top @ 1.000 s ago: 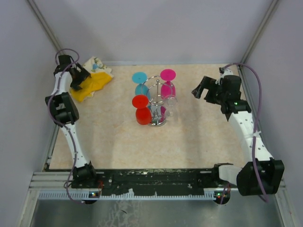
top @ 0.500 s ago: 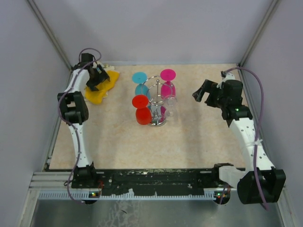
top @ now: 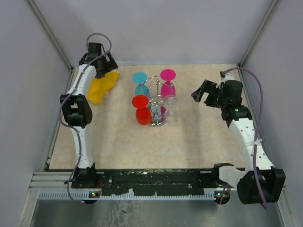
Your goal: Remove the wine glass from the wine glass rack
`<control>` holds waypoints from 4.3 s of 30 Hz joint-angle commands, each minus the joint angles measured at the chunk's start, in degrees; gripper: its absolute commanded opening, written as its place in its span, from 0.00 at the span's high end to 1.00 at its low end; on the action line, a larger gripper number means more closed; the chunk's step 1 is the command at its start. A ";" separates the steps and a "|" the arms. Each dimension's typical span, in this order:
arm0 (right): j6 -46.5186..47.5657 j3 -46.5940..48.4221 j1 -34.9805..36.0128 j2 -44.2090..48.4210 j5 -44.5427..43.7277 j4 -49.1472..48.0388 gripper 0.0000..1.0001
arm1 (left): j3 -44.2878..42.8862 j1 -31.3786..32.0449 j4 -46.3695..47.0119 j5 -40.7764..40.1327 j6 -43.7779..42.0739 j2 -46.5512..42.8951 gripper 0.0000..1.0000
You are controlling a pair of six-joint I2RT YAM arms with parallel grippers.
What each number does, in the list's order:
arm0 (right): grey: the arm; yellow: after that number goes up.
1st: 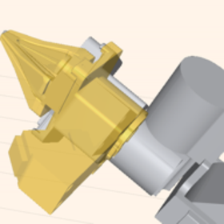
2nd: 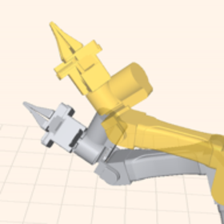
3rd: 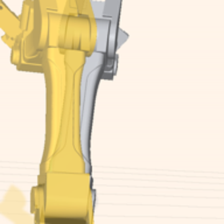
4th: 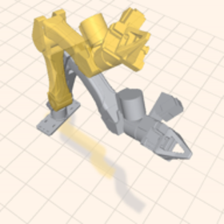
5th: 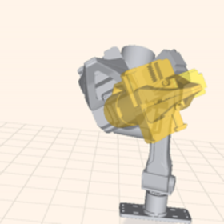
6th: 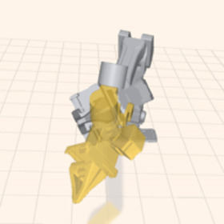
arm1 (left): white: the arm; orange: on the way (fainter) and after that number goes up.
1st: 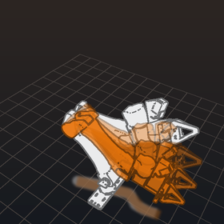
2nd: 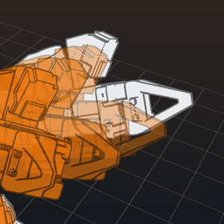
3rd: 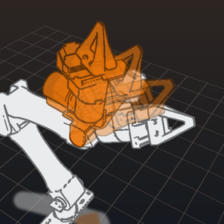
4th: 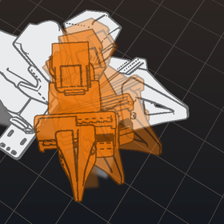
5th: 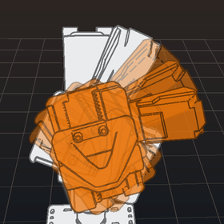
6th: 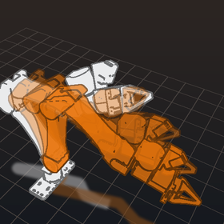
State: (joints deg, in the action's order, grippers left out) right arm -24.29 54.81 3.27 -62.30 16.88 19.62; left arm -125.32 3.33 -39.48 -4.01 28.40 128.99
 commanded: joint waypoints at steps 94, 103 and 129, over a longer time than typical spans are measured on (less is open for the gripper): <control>-14.53 9.08 5.51 -13.37 17.79 -17.23 0.60 | 43.90 7.83 13.91 7.30 -3.87 -53.46 0.03; -22.49 -3.31 5.52 -3.52 27.22 -24.39 0.62 | 45.94 7.83 14.82 10.66 -2.33 -54.11 0.02; -23.11 -6.79 6.40 0.06 31.44 -21.23 0.67 | 46.42 7.83 15.14 13.63 -1.86 -55.76 0.02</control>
State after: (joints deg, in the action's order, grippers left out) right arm -47.13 47.97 9.04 -64.51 46.41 -1.19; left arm -78.91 10.90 -25.67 8.45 26.13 73.63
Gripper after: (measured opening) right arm 0.338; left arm 0.980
